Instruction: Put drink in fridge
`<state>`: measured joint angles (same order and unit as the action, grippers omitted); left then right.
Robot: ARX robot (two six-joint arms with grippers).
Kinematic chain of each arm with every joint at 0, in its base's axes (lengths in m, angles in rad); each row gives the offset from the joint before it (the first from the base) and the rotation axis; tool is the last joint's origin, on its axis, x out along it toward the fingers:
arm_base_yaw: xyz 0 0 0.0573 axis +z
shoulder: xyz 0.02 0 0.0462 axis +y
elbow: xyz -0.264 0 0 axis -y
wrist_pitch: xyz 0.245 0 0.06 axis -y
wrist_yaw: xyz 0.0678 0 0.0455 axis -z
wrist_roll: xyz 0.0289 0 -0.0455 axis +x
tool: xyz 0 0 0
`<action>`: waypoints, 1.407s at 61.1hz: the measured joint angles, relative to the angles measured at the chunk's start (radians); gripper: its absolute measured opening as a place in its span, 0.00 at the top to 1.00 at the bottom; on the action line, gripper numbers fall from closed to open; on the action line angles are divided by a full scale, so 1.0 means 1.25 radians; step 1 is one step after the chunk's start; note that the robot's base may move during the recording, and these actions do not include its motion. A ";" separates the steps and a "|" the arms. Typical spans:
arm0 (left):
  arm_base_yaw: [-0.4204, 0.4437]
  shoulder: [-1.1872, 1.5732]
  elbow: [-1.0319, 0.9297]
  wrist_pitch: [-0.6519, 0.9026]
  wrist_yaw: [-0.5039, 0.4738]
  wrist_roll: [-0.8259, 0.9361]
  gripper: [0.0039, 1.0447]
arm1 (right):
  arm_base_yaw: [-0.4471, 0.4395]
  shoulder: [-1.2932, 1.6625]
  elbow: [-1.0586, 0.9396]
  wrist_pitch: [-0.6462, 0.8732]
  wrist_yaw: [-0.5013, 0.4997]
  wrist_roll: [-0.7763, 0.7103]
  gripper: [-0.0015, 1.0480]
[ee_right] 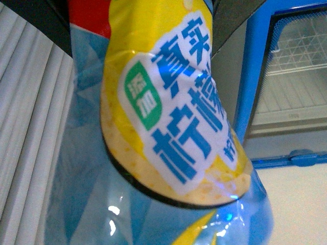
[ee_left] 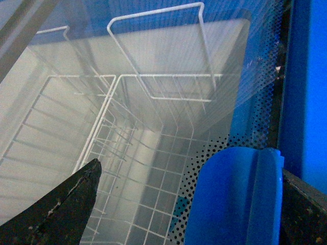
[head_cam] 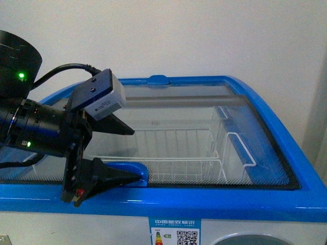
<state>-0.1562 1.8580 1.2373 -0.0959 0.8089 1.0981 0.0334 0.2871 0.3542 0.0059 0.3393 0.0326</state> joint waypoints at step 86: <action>0.088 -0.331 -0.269 0.419 -0.571 -0.730 0.11 | -0.064 0.058 0.107 -0.243 -0.191 -0.001 0.59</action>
<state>-0.0460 1.4437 0.9012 0.4274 0.0956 0.1856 -0.0467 0.3595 0.4881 -0.2977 0.1005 0.0319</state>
